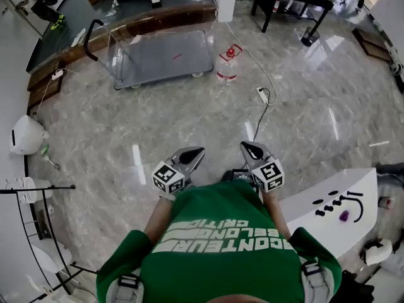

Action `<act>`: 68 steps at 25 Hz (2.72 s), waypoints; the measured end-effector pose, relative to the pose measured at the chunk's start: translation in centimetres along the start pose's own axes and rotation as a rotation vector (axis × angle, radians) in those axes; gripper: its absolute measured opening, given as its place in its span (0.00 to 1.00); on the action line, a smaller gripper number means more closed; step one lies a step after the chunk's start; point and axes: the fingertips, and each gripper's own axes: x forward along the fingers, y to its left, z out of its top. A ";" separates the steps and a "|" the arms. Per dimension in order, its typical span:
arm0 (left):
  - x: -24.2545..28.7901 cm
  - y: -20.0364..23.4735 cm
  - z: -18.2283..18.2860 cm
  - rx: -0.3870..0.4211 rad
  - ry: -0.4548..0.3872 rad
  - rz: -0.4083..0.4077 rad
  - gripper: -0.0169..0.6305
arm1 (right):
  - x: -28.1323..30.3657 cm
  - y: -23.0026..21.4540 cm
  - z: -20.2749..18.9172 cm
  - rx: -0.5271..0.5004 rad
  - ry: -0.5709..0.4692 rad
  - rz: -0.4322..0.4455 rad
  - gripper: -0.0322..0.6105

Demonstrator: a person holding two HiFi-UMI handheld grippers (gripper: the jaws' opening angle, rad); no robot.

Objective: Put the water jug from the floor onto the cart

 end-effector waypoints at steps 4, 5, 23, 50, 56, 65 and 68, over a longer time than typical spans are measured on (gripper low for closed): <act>0.5 1.0 2.3 0.031 -0.029 -0.002 0.04 | 0.3 -1.4 1.5 -0.020 -0.021 -0.022 0.04; 0.8 1.1 2.4 0.029 -0.030 0.002 0.04 | 0.3 -1.9 1.4 -0.016 -0.022 -0.028 0.04; 9.6 -3.9 -2.7 -0.009 0.082 -0.040 0.04 | -7.2 -9.1 -6.5 0.108 0.025 -0.098 0.04; 16.9 -3.6 -2.8 -0.063 0.082 -0.041 0.04 | -5.7 -14.6 -3.8 0.005 0.062 -0.005 0.04; 20.8 -1.9 -0.5 -0.035 0.070 -0.118 0.04 | -5.5 -17.7 -4.2 0.057 0.075 -0.079 0.04; 23.0 1.7 1.9 -0.014 0.069 -0.159 0.04 | -1.0 -21.4 -1.2 0.040 0.060 -0.095 0.04; 22.7 3.4 2.4 -0.023 0.057 -0.134 0.04 | 1.0 -20.9 -0.5 0.017 0.066 -0.061 0.04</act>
